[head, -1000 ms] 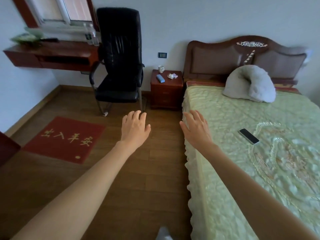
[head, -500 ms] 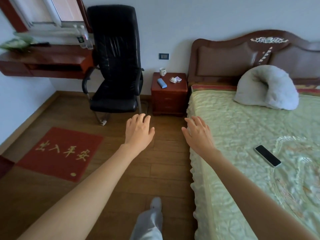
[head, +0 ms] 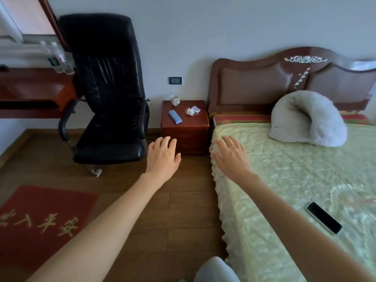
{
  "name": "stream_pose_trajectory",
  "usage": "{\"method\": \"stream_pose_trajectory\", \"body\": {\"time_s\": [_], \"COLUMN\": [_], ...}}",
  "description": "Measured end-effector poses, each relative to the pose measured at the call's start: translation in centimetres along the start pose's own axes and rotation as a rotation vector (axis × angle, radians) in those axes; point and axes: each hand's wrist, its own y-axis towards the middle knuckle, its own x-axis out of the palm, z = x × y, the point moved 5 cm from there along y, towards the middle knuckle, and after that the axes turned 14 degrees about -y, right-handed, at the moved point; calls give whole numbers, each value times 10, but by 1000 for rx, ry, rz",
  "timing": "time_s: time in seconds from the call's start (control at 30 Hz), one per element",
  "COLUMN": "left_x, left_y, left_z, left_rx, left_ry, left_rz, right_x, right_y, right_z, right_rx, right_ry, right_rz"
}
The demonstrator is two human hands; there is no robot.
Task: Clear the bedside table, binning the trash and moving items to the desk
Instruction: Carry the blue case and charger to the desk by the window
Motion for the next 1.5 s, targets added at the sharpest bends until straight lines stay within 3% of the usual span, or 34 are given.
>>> {"method": "stream_pose_trajectory", "body": {"time_s": [0.53,0.83,1.5], "left_x": [101,148,238], "left_y": [284,382,613], "left_z": [-54,-105,-249], "left_rx": [-140,-277,-346], "left_ry": [24,-25,-62], "left_rz": [-41,-100,-258], "right_x": [79,151,277], "right_y": [297,417,678], "right_z": [87,75,55], "right_rx": [-62,-156,-51], "right_ry": [-12,27,76], "right_rz": [35,-56,-182]}}
